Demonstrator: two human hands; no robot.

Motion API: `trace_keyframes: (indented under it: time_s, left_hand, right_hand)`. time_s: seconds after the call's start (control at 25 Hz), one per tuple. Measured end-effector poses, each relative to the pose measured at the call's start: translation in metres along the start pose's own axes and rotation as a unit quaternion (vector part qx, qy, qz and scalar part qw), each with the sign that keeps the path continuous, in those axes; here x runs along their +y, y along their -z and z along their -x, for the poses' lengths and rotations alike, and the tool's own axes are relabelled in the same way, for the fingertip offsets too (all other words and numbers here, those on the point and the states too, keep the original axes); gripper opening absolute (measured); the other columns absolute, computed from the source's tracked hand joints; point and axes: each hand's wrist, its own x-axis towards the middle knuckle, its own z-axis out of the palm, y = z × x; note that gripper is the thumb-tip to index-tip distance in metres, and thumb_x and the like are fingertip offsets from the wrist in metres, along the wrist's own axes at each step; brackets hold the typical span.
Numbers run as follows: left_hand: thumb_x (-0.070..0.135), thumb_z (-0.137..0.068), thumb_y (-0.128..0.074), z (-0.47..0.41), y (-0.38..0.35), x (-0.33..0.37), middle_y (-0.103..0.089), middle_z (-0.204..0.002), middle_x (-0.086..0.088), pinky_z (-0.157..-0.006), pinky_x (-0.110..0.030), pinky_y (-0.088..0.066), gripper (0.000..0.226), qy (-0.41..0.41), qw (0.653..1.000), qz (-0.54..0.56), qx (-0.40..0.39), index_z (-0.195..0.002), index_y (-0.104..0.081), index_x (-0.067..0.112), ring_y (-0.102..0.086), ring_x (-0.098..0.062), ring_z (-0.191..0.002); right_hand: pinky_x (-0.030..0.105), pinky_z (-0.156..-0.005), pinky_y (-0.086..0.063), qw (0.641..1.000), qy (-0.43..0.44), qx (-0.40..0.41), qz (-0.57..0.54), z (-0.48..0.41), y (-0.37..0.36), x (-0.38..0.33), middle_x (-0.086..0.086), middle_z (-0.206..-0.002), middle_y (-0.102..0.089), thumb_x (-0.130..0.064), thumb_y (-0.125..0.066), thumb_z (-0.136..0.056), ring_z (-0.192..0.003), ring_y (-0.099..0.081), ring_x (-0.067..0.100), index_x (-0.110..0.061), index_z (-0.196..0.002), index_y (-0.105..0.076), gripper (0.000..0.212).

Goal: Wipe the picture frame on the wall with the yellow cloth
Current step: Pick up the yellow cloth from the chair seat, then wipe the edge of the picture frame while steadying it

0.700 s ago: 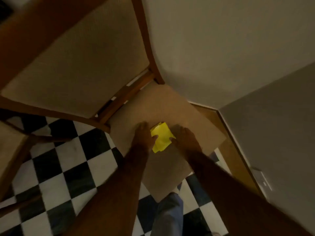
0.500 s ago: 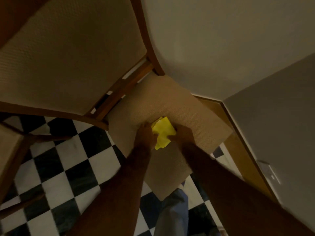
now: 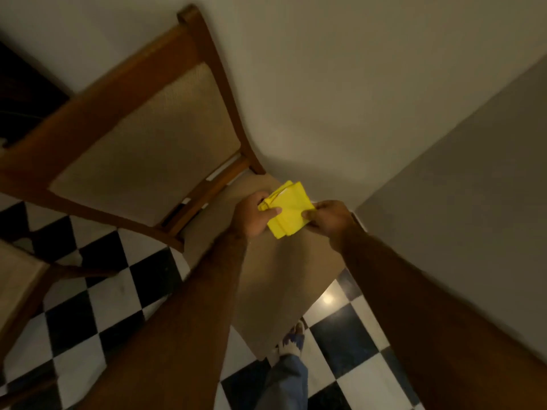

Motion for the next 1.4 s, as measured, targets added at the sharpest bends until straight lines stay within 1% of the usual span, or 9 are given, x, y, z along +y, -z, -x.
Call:
trace_keyframes:
  time_s: [0.08,0.16,0.28,0.4,0.56,0.8,1.0,1.28,1.4]
  left_hand:
    - [0.034,-0.068,-0.074,0.012,0.005,0.05,-0.074,-0.105,-0.025,-0.089,-0.052,-0.056,0.056,-0.041,0.999,0.036,0.0,-0.111,-0.069,-0.002,-0.071,-0.038,-0.097]
    - [0.032,-0.069,-0.075,0.023,0.01,0.097,-0.074,-0.102,-0.027,-0.088,-0.056,-0.056,0.054,-0.07,0.995,0.064,0.006,-0.11,-0.07,-0.002,-0.069,-0.031,-0.088]
    - [0.032,-0.068,-0.078,0.045,0.017,0.188,-0.075,-0.096,-0.022,-0.082,-0.057,-0.06,0.048,-0.127,0.987,0.1,0.017,-0.107,-0.071,0.006,-0.068,-0.025,-0.083]
    - [0.034,-0.068,-0.079,0.072,0.021,0.284,-0.076,-0.1,-0.023,-0.082,-0.058,-0.061,0.045,-0.198,0.972,0.123,0.023,-0.107,-0.072,0.012,-0.073,-0.034,-0.088]
    - [0.035,-0.073,-0.077,0.12,0.017,0.412,-0.075,-0.103,-0.024,-0.084,-0.058,-0.061,0.045,-0.297,0.942,0.155,0.015,-0.111,-0.071,0.011,-0.072,-0.045,-0.099]
    - [0.02,-0.085,-0.075,0.206,0.018,0.574,-0.073,-0.107,-0.026,-0.081,-0.054,-0.063,0.034,-0.425,0.879,0.213,-0.019,-0.116,-0.07,0.007,-0.073,-0.034,-0.092]
    - [0.014,-0.088,-0.074,0.31,0.026,0.703,-0.072,-0.111,-0.023,-0.065,-0.028,-0.063,0.035,-0.513,0.808,0.28,-0.075,-0.119,-0.065,0.001,-0.07,-0.023,-0.089]
    - [0.01,-0.091,-0.07,0.461,0.057,0.833,-0.074,-0.109,-0.014,-0.068,-0.03,-0.064,0.034,-0.602,0.728,0.257,-0.203,-0.123,-0.064,0.001,-0.075,-0.026,-0.093]
    - [0.008,-0.093,-0.067,0.514,0.069,0.882,-0.073,-0.105,-0.012,-0.065,-0.027,-0.063,0.027,-0.622,0.698,0.295,-0.197,-0.119,-0.065,0.003,-0.073,-0.025,-0.091]
  right_hand:
    - [0.045,-0.078,-0.061,0.999,0.028,0.005,-0.022,0.037,0.027,-0.04,0.024,-0.104,-0.064,0.006,-0.07,-0.085,-0.094,-0.065,0.033,-0.006,-0.086,-0.06,0.016]
    - [0.051,-0.086,-0.06,0.998,0.059,0.021,-0.017,0.075,0.052,-0.079,0.023,-0.101,-0.063,0.005,-0.072,-0.085,-0.093,-0.064,0.032,-0.01,-0.081,-0.057,0.022]
    - [0.05,-0.085,-0.06,0.99,0.125,0.056,-0.025,0.142,0.103,-0.144,0.021,-0.098,-0.063,0.003,-0.074,-0.084,-0.089,-0.064,0.031,-0.014,-0.078,-0.057,0.025]
    - [0.047,-0.08,-0.062,0.973,0.204,0.099,-0.04,0.21,0.155,-0.202,0.021,-0.098,-0.064,0.002,-0.076,-0.083,-0.087,-0.065,0.03,-0.012,-0.082,-0.06,0.022]
    - [0.049,-0.088,-0.06,0.942,0.29,0.157,-0.062,0.312,0.231,-0.266,0.02,-0.099,-0.064,0.002,-0.076,-0.083,-0.089,-0.065,0.029,-0.012,-0.08,-0.058,0.023]
    - [0.05,-0.087,-0.06,0.88,0.409,0.238,-0.048,0.472,0.317,-0.335,0.02,-0.101,-0.061,0.001,-0.076,-0.084,-0.089,-0.065,0.031,-0.007,-0.091,-0.059,0.02]
    - [0.048,-0.088,-0.062,0.796,0.499,0.343,0.006,0.637,0.374,-0.38,0.02,-0.107,-0.068,-0.005,-0.075,-0.087,-0.094,-0.071,0.03,0.002,-0.118,-0.068,0.033]
    - [0.038,-0.079,-0.065,0.648,0.579,0.491,0.066,0.825,0.425,-0.414,0.013,-0.115,-0.073,-0.019,-0.083,-0.08,-0.099,-0.074,0.025,-0.009,-0.114,-0.073,0.037]
    - [0.039,-0.086,-0.062,0.534,0.61,0.574,0.111,0.895,0.443,-0.42,0.01,-0.109,-0.077,-0.037,-0.083,-0.08,-0.096,-0.075,0.024,-0.012,-0.112,-0.074,0.042]
